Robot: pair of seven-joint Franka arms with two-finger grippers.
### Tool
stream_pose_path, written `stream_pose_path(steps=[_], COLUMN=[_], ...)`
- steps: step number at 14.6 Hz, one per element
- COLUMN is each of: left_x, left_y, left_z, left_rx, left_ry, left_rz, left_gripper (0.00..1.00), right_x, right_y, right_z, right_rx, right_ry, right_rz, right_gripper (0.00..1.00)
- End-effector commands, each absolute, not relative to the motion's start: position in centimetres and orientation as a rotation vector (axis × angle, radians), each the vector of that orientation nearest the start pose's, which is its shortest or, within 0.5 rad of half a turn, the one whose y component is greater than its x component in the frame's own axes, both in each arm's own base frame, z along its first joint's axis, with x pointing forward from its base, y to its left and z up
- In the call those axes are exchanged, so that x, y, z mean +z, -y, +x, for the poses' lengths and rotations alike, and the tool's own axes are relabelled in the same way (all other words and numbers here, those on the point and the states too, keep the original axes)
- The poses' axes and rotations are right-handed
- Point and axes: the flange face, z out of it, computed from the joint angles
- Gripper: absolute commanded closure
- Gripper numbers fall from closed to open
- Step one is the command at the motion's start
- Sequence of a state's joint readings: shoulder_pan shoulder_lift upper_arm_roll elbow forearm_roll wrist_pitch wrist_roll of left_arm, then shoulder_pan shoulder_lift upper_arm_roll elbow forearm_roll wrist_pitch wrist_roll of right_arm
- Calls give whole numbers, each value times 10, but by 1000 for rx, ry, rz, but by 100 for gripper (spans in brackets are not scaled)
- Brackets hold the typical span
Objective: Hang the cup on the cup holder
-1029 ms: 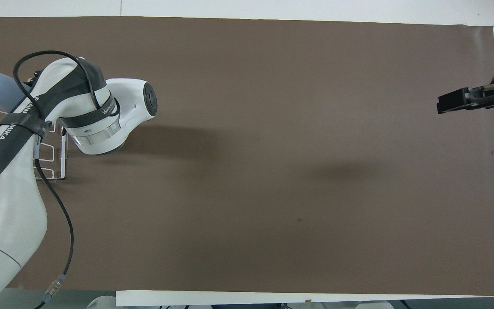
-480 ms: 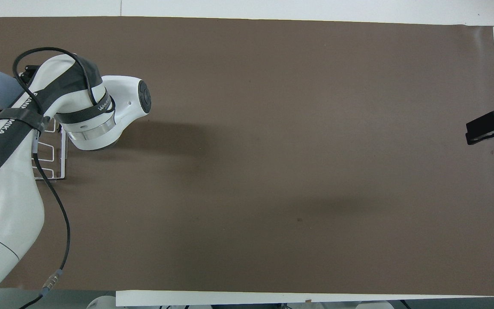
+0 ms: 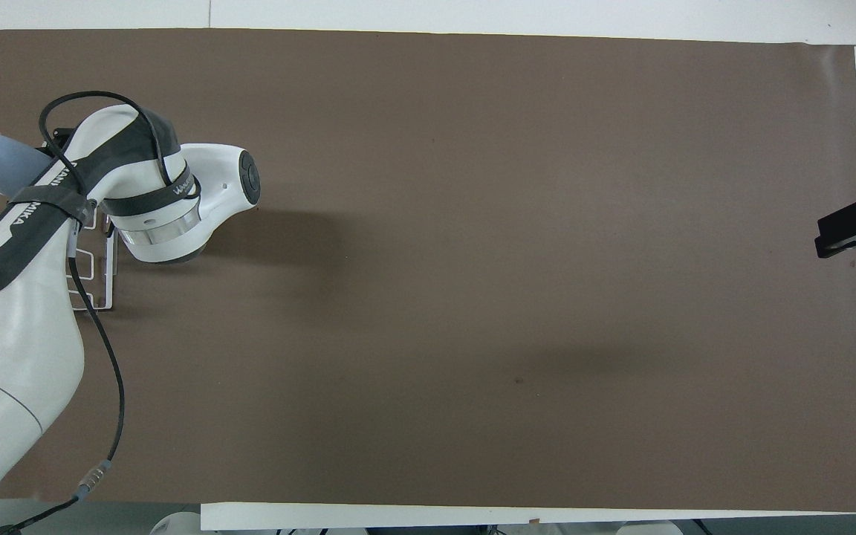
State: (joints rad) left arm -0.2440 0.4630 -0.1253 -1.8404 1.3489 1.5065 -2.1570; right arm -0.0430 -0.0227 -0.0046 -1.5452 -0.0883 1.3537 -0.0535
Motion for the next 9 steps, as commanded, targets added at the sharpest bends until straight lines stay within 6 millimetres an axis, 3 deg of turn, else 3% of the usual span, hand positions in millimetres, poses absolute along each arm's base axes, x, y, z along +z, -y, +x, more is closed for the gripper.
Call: stream_pose_path(steps=[1, 3, 5, 7, 9], left_x=[308, 312, 317, 336, 370], left_y=[109, 104, 106, 114, 122], left_z=[602, 608, 601, 591, 600], left_rx=[-1122, -1120, -1082, -1018, -1046], left_ry=[1109, 1125, 1180, 1278, 1344], left_rz=[-1564, -1576, -1548, -1547, -1558], left_gripper=[0, 0, 0, 0, 0], right_x=[632, 632, 632, 632, 632], right_y=[34, 36, 36, 35, 35], right_z=[514, 514, 514, 514, 514], right_rx=[277, 277, 274, 274, 274], right_ry=[-16, -21, -21, -18, -18], right_rz=[-3185, -3184, -3186, -3186, -3185], right_gripper=[1, 1, 1, 1, 1])
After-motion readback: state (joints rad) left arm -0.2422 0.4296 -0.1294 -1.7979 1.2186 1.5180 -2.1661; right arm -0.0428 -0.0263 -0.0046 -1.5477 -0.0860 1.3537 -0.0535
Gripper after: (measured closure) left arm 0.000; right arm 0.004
